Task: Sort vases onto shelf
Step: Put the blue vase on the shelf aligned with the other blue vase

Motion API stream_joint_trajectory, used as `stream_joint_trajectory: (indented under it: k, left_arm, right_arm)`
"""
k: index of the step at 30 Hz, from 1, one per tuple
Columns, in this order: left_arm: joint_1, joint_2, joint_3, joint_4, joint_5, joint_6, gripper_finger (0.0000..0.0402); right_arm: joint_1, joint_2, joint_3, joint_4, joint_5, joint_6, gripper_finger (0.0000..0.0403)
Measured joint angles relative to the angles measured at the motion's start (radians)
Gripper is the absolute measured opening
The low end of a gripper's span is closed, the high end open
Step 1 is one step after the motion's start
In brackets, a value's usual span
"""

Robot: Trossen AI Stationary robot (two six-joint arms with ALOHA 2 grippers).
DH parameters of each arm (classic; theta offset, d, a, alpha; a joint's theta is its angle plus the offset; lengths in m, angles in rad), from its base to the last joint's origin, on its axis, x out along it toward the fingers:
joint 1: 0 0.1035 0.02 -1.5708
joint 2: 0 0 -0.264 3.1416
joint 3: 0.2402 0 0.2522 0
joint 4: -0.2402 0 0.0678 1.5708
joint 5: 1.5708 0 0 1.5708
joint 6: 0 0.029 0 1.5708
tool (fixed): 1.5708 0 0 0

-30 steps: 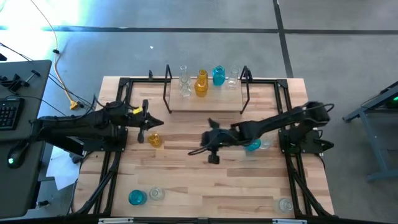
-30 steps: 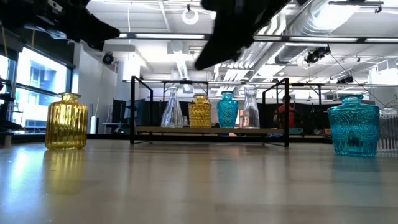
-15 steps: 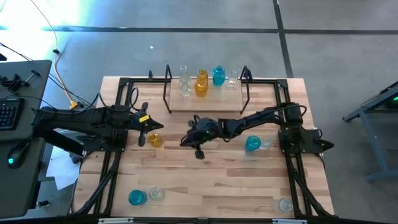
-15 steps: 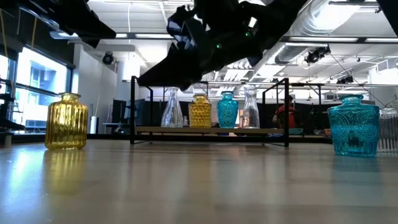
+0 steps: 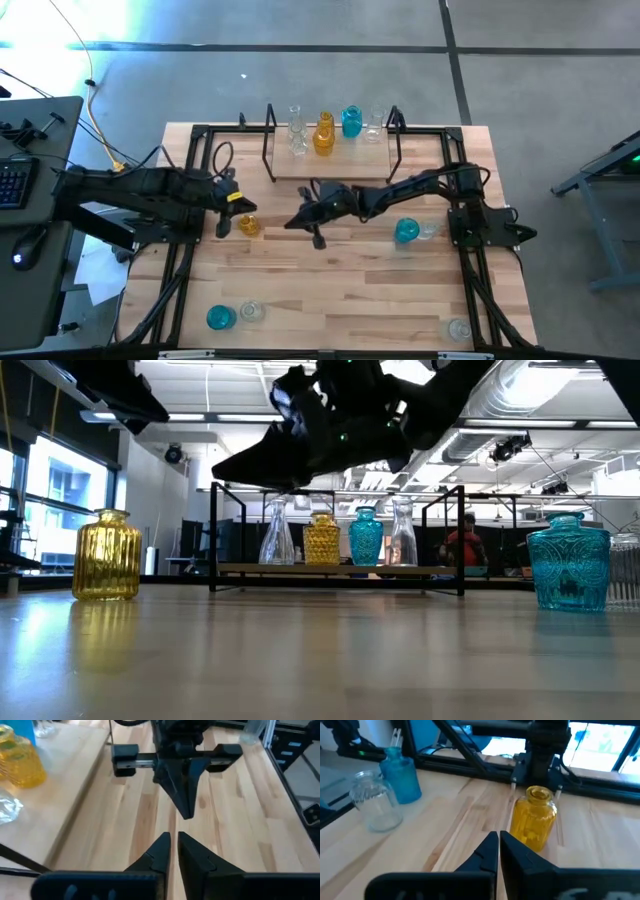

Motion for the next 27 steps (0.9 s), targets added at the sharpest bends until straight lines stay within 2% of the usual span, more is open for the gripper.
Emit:
stream_joint_trajectory:
  k: [6, 10, 16, 27]
  left_arm:
    - [-0.043, 0.067, 0.039, -0.092, 0.001, -0.072, 0.0057]
    - [-0.093, 0.107, 0.072, -0.148, 0.021, -0.096, 0.0066]
    - [-0.178, 0.166, 0.146, -0.276, 0.119, -0.155, 0.0055]
    - [-0.369, 0.299, 0.331, -0.509, 0.096, -0.466, 0.0016]
  right_arm:
    - [-0.001, 0.118, 0.0, 0.238, -0.052, 0.082, 0.0]
    - [0.001, 0.126, -0.001, 0.261, -0.067, 0.111, 0.0]
    - [-0.009, 0.038, -0.001, 0.09, -0.112, 0.041, 0.0]
    - [-0.019, -0.026, -0.001, -0.143, -0.175, -0.083, 0.0]
